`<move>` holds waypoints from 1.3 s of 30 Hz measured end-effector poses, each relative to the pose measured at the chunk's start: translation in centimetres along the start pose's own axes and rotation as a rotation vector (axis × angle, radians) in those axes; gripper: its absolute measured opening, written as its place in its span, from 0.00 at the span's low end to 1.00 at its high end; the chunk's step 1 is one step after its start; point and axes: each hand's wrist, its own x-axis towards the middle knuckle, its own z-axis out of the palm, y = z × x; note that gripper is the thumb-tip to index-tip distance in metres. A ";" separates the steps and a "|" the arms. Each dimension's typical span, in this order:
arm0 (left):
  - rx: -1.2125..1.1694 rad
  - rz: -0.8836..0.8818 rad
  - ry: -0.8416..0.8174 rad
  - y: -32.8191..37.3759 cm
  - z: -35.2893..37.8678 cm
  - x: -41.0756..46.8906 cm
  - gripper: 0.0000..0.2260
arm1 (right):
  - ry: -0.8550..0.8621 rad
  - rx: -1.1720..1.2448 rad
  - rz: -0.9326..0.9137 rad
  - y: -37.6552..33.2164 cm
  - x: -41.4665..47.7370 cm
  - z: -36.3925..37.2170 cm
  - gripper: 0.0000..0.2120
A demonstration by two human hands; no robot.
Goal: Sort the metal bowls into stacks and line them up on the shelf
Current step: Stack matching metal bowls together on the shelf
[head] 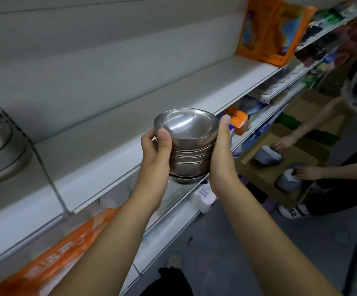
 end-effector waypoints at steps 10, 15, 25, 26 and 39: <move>-0.115 -0.035 -0.066 -1.0 8.2 14.9 0.35 | -0.044 0.024 0.018 -5.2 15.3 -3.7 0.30; -0.179 -0.028 -0.154 -1.8 12.1 23.0 0.33 | -0.001 0.046 0.002 -7.6 22.9 -5.3 0.25; -0.210 -0.044 -0.141 -5.3 18.8 33.2 0.31 | -0.036 0.061 -0.027 -8.8 35.5 -8.9 0.23; -0.207 -0.037 -0.126 -5.6 19.6 34.1 0.31 | -0.056 0.082 -0.023 -9.0 36.7 -9.4 0.25; -0.210 0.044 0.065 -8.5 33.4 45.0 0.32 | -0.225 -0.027 -0.005 -14.2 53.6 -18.0 0.24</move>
